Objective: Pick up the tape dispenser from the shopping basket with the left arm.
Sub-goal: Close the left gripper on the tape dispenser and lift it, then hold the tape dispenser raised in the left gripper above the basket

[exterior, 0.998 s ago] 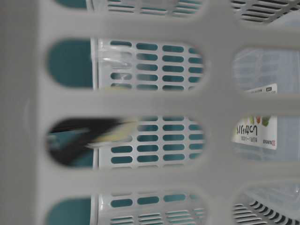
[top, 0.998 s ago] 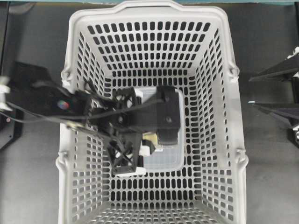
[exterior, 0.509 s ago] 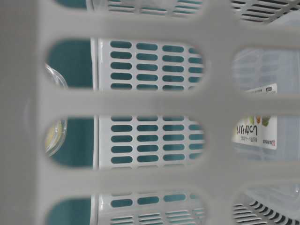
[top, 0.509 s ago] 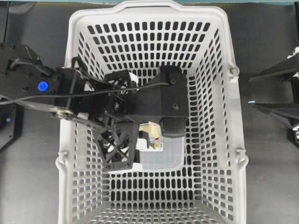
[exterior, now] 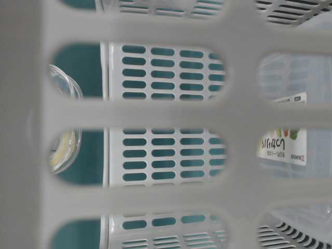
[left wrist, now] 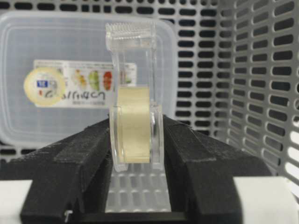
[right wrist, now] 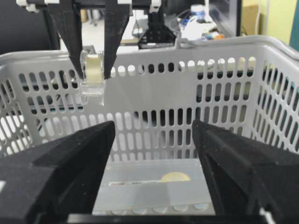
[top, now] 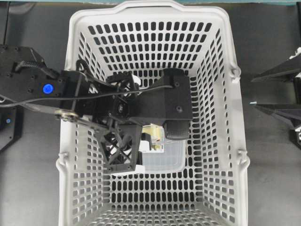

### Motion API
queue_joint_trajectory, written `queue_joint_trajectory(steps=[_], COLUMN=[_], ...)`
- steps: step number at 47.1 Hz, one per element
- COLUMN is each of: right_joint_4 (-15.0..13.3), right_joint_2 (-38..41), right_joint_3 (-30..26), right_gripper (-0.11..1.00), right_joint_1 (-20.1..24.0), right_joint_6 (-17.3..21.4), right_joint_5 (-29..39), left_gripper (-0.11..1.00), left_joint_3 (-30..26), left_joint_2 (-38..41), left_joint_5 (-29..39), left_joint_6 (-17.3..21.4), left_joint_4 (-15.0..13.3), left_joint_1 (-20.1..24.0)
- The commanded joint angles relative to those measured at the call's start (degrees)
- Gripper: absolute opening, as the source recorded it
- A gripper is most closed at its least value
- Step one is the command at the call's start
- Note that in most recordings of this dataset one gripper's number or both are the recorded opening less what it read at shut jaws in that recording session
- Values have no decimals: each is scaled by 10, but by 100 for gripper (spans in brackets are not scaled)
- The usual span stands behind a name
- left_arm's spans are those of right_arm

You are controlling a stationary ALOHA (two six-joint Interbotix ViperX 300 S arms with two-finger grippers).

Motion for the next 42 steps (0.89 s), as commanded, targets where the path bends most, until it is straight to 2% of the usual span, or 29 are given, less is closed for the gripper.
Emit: queue_joint_trajectory(steps=[1, 42], right_joint_4=[3, 2], right_joint_2=[4, 3], right_joint_3=[-4, -4], right_gripper=[65, 65], right_joint_1=[1, 1], right_joint_6=[0, 0], right_joint_5=[-3, -3], left_gripper=[28, 28], left_joint_3=[-13, -13], left_joint_2=[-7, -2], left_joint_5=[-3, -5], left_joint_6=[1, 2], left_joint_4=[2, 2], left_joint_1=[-1, 0])
